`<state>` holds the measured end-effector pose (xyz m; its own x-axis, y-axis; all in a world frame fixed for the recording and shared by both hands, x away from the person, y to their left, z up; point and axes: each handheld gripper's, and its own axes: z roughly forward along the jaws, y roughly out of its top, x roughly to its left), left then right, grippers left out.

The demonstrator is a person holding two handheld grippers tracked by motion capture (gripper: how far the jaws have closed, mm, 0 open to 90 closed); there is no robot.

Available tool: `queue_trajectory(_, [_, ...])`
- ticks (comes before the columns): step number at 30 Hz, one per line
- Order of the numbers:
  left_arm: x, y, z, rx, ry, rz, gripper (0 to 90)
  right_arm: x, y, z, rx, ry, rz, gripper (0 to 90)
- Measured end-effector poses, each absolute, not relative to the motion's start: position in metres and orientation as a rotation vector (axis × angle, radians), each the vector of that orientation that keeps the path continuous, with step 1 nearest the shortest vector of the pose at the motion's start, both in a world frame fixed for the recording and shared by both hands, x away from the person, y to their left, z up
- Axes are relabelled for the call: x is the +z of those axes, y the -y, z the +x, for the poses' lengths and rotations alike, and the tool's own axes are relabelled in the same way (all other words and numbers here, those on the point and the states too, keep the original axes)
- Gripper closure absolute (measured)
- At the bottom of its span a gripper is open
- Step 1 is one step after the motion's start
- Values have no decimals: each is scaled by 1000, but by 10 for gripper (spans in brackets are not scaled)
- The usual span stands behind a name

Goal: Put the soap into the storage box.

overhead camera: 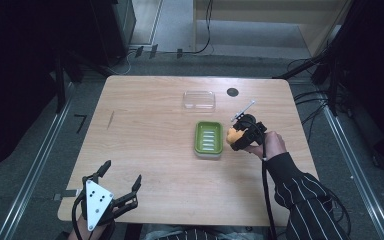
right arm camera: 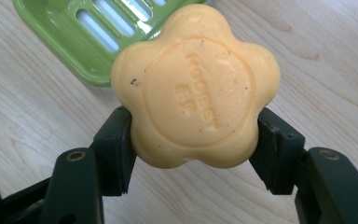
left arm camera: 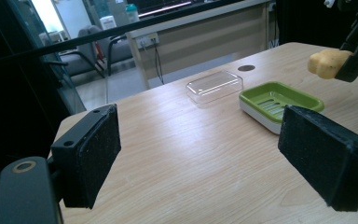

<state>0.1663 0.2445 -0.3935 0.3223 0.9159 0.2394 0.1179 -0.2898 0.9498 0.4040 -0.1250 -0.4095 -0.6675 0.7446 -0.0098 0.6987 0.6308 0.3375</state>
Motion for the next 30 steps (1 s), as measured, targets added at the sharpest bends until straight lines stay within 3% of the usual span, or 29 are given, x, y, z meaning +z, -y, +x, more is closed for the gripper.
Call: queue_trajectory(30, [-393, -245, 166, 1079, -945, 1662, 130, -405, 81, 420, 471, -2744, 1089, 401])
